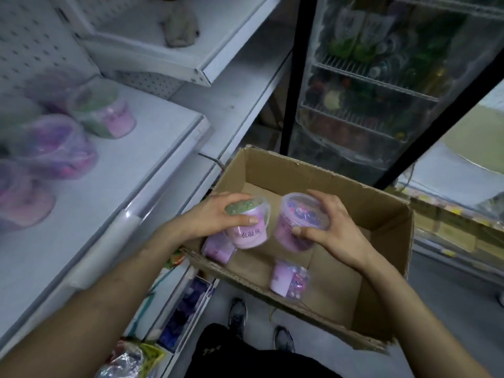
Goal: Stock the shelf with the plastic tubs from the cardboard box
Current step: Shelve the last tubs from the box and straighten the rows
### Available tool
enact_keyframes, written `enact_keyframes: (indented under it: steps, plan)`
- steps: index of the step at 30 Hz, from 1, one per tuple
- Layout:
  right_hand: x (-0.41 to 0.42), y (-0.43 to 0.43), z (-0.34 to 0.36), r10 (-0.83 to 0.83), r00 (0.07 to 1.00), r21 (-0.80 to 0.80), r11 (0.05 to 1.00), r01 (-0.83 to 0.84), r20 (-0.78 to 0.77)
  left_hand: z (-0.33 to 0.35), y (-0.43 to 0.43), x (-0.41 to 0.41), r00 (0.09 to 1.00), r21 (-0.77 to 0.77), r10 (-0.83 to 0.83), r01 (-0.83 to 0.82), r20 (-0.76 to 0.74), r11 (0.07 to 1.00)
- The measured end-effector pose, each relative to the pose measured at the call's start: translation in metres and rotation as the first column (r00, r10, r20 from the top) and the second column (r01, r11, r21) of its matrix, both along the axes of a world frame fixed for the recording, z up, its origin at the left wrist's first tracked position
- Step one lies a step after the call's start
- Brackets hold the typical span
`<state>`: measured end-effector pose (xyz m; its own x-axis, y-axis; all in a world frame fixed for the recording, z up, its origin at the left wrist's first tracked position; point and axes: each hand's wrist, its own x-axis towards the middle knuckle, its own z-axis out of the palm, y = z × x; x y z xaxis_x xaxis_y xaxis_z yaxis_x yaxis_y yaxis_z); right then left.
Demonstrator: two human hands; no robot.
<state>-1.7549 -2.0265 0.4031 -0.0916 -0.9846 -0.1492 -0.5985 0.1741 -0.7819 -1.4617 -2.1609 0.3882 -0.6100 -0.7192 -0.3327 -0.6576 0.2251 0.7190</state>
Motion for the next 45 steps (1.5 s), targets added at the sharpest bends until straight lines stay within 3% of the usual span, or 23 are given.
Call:
enact_keyframes:
  steps: [8, 20, 29, 36, 45]
  plan:
    - [0.028, -0.028, 0.029, 0.375, 0.926, -0.133, 0.920, -0.368, 0.035, 0.060, 0.097, 0.062, 0.929, -0.067, 0.355, -0.363, -0.108, 0.929]
    - [0.181, -0.009, 0.081, 0.801, 0.594, -0.247, 0.563, -0.789, -0.072, 0.101, 0.270, 0.184, 0.647, -0.291, 0.759, -0.742, -0.077, 0.603]
    - [0.323, 0.038, 0.107, 0.923, 0.380, -0.319, 0.342, -0.884, -0.063, 0.139, 0.393, 0.275, 0.366, -0.298, 0.919, -0.903, -0.148, 0.311]
    - [0.429, 0.096, 0.113, 0.951, 0.305, -0.324, 0.272, -0.906, -0.054, 0.143, 0.477, 0.354, 0.266, -0.275, 0.952, -0.936, -0.153, 0.218]
    - [0.517, 0.154, 0.108, 0.950, 0.297, -0.303, 0.257, -0.918, -0.095, 0.149, 0.535, 0.442, 0.251, -0.298, 0.955, -0.934, -0.156, 0.197]
